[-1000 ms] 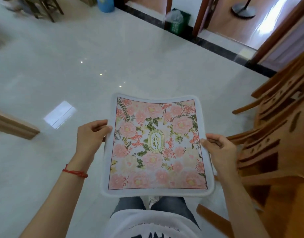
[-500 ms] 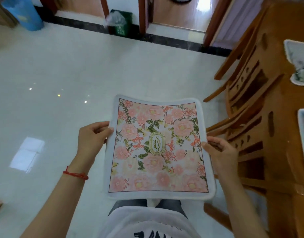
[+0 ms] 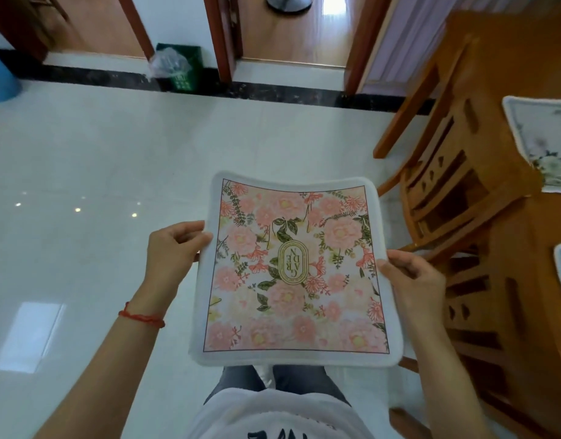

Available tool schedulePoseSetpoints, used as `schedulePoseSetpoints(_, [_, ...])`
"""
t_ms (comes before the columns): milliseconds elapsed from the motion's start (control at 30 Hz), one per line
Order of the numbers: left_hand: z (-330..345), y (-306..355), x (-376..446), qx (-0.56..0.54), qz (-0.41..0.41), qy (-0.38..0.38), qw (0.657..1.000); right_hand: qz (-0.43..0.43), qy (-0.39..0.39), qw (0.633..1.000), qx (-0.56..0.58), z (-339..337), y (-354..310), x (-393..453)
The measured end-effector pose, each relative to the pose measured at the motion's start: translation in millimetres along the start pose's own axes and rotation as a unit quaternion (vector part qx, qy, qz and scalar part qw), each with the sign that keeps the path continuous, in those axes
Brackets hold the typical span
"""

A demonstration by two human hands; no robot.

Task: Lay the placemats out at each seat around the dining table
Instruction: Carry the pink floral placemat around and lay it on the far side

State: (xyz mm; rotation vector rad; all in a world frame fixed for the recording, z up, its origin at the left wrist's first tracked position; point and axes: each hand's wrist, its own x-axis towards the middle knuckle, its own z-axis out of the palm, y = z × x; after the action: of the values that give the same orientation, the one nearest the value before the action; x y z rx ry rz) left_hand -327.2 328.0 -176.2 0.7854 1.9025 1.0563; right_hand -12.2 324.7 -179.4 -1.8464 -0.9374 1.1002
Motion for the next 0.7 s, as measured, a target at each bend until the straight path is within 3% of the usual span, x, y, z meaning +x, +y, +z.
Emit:
schedulePoseSetpoints(367, [89, 100, 129, -0.016, 0.027, 0.001, 1.0, -0.034, -0.008, 0.999, -0.005, 18, -93, 163])
schedulePoseSetpoints(700, [143, 163, 249, -0.028, 0.038, -0.039, 0.998, 0.004, 0.013, 1.0, 0.004, 54, -142, 273])
